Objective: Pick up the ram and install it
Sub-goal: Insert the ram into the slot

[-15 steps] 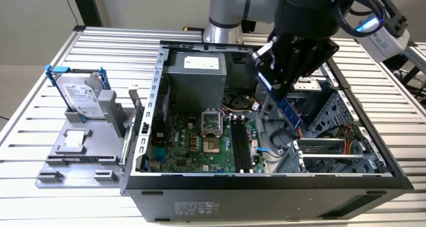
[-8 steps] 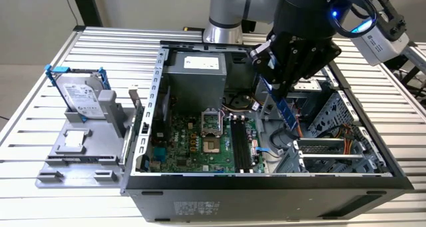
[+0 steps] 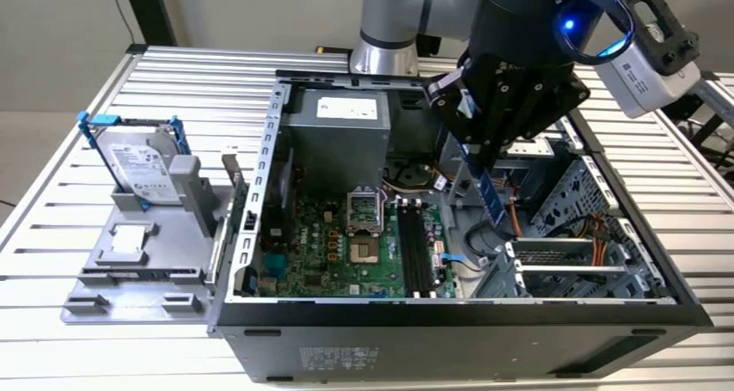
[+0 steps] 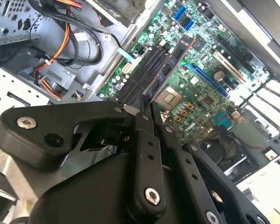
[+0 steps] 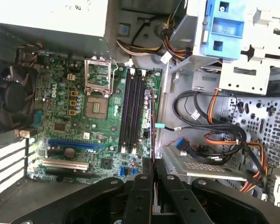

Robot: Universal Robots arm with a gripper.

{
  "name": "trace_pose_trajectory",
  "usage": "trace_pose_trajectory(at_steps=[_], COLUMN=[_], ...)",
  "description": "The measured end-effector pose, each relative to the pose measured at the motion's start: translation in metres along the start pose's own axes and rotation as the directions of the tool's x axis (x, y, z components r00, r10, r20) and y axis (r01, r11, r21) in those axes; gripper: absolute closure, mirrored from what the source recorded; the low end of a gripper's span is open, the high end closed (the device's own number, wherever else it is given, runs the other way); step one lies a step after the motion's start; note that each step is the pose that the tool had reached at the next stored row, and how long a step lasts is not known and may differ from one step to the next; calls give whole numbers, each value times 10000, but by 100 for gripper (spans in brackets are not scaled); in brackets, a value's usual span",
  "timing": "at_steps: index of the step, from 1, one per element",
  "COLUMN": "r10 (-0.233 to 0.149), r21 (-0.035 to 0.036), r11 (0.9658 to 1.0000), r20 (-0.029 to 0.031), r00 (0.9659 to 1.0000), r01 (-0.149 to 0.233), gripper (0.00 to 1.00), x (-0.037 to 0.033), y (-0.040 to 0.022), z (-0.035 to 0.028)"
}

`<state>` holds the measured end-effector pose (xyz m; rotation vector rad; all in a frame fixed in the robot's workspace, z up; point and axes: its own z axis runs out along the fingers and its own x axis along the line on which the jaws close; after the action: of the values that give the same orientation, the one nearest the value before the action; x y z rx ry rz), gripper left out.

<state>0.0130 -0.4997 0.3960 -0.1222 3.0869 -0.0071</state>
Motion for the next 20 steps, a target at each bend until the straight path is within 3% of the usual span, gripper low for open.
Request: trace_pose_trajectory(at_steps=[5,7,9,10,12,20], r10=[128,196,252,271,287,418], r21=[6,-36,-145,-211,-259,-255], r11=[9999,9998,9996,9994,9992,9988], r20=[-9,-113,-171,-168,-161,-162], r00=[9999,9997,9995,9995,9995,9990], r01=[-128,-197,-254,-275,-291,-422], gripper=[100,100,100,100,100,100], x=[1,2,1,2,1,-52], y=[0,1,1,0,2,60], z=[0,1,2,3,4,37])
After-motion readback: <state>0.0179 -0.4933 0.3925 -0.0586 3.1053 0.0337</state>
